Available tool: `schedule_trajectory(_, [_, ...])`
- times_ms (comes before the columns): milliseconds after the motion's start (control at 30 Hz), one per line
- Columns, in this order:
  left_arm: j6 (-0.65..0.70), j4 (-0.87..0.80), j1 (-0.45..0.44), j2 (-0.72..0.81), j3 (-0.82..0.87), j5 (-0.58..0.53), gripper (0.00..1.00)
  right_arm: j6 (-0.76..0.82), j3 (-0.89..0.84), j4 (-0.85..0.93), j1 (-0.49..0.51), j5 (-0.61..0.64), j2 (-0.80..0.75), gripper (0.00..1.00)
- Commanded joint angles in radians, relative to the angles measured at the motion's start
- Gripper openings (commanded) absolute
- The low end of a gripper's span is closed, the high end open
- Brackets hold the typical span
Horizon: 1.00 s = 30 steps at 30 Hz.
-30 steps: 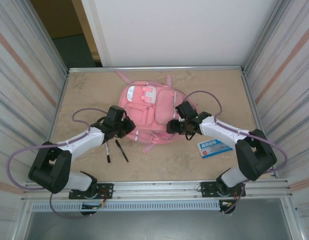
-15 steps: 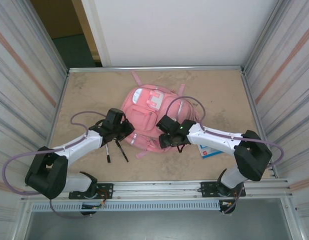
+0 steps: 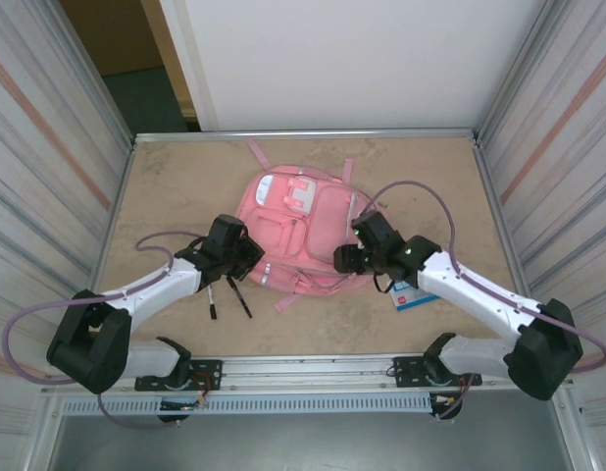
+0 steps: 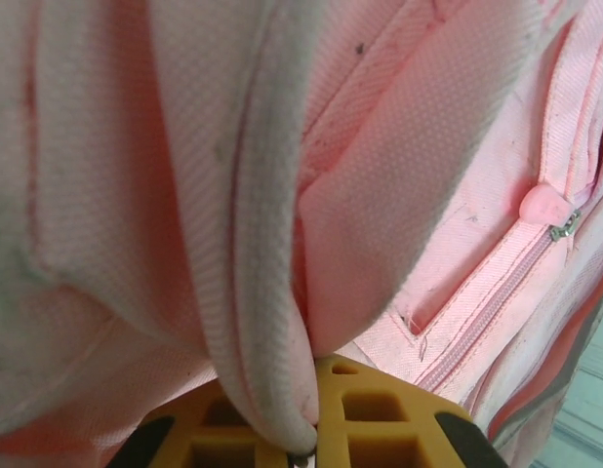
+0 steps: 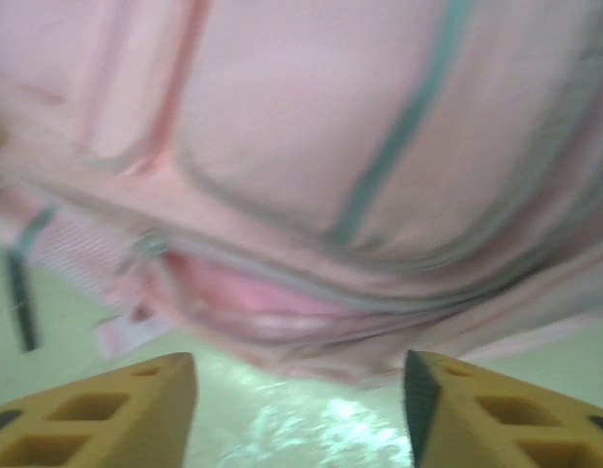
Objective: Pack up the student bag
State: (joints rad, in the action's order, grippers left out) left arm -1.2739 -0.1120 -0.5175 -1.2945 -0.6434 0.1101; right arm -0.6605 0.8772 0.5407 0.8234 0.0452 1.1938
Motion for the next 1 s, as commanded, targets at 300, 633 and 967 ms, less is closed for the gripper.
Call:
schedule_trajectory(300, [-0.041,0.031,0.002,0.111,0.072,-0.035,0.00,-0.131,0.342,0.029,0.231,0.178,0.469,0.55])
schedule_trajectory(633, [-0.062,0.075,0.016,0.159,0.114,-0.010,0.00,-0.204,0.415,0.139,0.335,0.356,0.653,0.49])
schedule_trajectory(967, [-0.054,0.094,0.017,0.146,0.111,0.021,0.00,-0.240,0.392,0.189,0.328,0.418,0.589,0.32])
